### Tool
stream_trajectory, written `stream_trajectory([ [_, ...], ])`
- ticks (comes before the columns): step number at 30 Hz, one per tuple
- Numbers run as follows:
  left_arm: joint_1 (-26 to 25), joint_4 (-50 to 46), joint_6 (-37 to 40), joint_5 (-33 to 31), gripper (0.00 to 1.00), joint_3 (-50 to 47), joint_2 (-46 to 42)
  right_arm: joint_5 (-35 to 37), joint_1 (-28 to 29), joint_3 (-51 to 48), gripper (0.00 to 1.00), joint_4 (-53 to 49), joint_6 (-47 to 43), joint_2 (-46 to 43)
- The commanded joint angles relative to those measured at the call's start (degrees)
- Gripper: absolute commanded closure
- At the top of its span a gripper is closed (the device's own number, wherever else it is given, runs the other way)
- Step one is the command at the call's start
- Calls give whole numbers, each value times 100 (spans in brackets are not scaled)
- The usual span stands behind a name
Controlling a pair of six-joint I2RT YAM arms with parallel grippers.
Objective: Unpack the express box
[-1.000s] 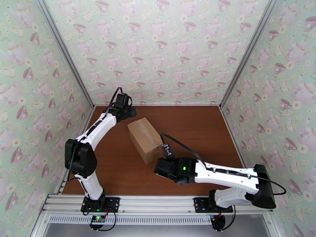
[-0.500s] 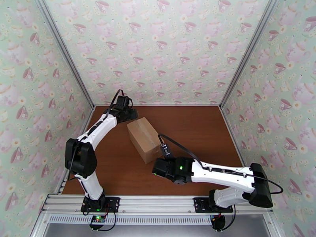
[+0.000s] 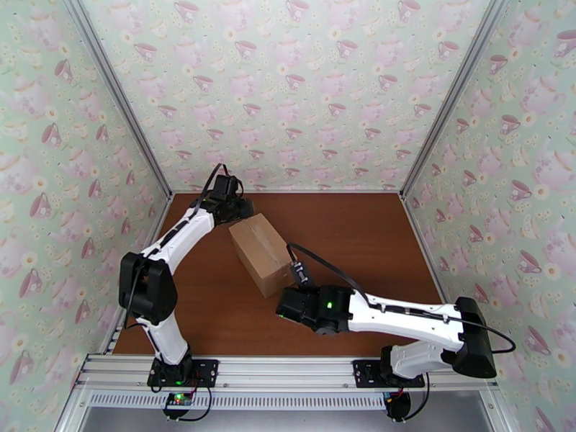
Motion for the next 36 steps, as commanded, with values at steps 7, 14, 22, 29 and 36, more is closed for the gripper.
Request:
stream_trajectory([
  [7,-94,154,-70,157,52,-28,163,-8,-14,203,100,253,-58,-120],
  [14,-175,165,-97,219,52,80,269,-165,-51,205,100,314,-102,-76],
  [22,-302,123,-105,263,52,339,476,-22,-51,249,100,219,-168,16],
  [29,-412,92,-114,280,52,510,622,160,-51,290,100,121,-267,99],
  [36,-492,52,-123,285,52,573,693,179,-51,299,100,145,-335,170],
])
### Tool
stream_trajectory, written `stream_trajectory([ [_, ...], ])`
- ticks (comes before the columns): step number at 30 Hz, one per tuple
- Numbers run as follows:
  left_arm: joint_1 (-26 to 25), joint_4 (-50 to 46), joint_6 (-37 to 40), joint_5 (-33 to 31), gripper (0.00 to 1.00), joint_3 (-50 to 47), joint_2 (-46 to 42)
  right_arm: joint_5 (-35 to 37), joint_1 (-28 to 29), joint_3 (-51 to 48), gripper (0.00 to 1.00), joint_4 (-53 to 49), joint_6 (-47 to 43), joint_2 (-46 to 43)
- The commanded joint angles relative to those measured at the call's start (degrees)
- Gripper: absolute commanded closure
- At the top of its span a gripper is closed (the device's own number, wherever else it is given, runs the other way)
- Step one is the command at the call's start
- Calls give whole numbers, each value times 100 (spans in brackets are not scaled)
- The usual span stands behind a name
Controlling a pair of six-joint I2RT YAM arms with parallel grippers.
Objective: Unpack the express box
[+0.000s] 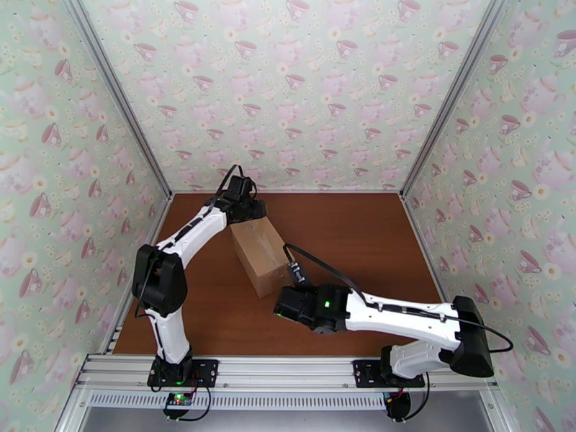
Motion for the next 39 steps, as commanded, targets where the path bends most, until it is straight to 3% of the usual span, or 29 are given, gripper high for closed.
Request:
stream_trajectory([
  [1,-72,-73,-59,125,52,174,153,264,-34,218,100,93,-136,66],
  [39,-354,40,-230,200,53,17,16,178,-147,351,100,237,-133,-2],
])
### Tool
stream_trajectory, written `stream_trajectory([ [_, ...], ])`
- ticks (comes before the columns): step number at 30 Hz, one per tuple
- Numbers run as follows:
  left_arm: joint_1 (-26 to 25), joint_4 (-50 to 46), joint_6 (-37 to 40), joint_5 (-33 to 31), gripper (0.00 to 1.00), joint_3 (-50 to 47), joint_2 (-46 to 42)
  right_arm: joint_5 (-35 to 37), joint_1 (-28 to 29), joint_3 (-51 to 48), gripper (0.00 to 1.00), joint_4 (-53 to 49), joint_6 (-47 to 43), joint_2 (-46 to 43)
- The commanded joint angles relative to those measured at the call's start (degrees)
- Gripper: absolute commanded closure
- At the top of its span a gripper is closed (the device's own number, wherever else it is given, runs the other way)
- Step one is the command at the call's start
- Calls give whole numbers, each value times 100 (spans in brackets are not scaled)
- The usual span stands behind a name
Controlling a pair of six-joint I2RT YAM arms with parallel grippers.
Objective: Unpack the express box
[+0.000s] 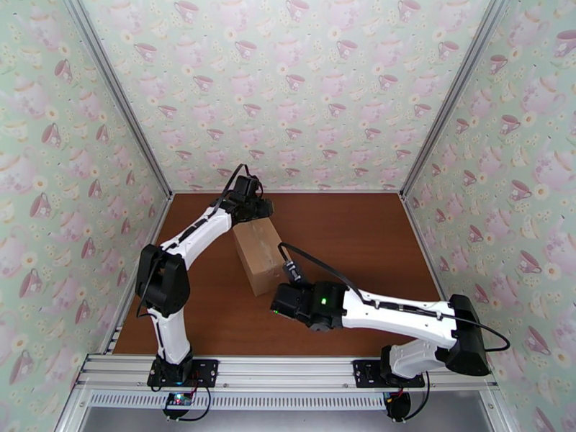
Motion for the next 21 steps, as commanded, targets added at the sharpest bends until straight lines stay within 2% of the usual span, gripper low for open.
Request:
stream_trajectory([
  [1,-102,-251,-44,153,53,27,-32,221,-73,47,100,297,148,-177],
  [8,124,-511,117,77,52,549,13,254,-81,-92,100,216,160,-224],
  [21,333,-586,222,-9,52,402,-122,176,-47,-237,100,213,94,-329],
])
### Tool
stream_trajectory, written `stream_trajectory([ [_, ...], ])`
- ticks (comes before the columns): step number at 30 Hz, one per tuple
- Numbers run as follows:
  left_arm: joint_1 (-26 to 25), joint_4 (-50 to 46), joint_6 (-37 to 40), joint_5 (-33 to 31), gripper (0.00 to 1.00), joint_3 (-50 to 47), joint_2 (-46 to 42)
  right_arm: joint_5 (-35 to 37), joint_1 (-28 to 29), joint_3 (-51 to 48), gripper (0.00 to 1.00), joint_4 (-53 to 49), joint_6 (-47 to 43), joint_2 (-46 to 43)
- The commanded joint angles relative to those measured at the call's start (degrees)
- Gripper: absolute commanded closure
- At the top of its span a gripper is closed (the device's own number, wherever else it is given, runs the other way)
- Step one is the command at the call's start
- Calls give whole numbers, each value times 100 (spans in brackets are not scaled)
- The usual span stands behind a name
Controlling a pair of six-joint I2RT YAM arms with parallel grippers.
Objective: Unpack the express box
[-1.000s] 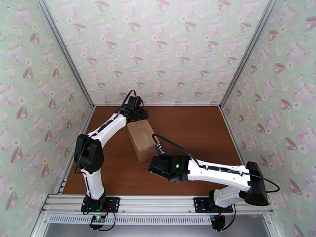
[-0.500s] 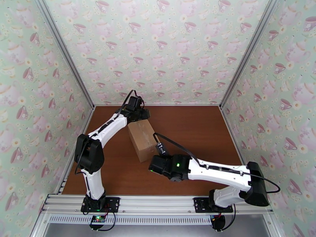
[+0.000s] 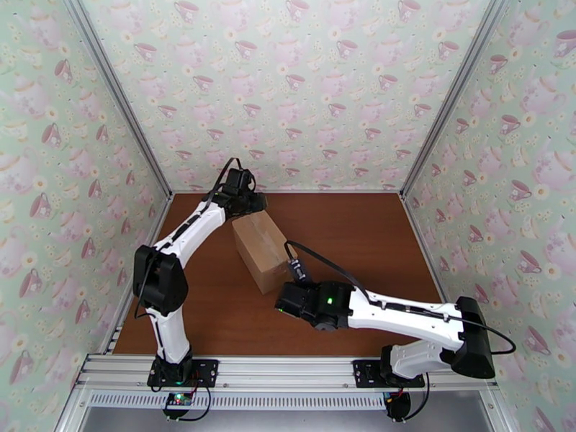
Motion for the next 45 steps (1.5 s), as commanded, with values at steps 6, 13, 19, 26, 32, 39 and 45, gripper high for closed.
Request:
stream_trajectory([
  [6,167,-71,157,-49,52,-366,-315,151,11,-14,100,165,15,14],
  [13,205,-36,158,-39,52,-449,-374,176,8,126,100,44,-6,208],
  [19,220,-24,149,-31,52,-467,-383,223,3,128,100,-49,89,254],
  [26,219,-14,140,-4,52,-476,-383,426,-2,227,100,-109,137,261],
  [32,221,-8,140,-13,52,-474,-393,491,-51,250,100,-147,160,258],
  [39,219,-8,137,-4,53,-484,-400,445,-90,238,100,-153,172,280],
  [45,218,-16,131,-4,53,-493,-411,351,-98,161,100,-154,224,249],
])
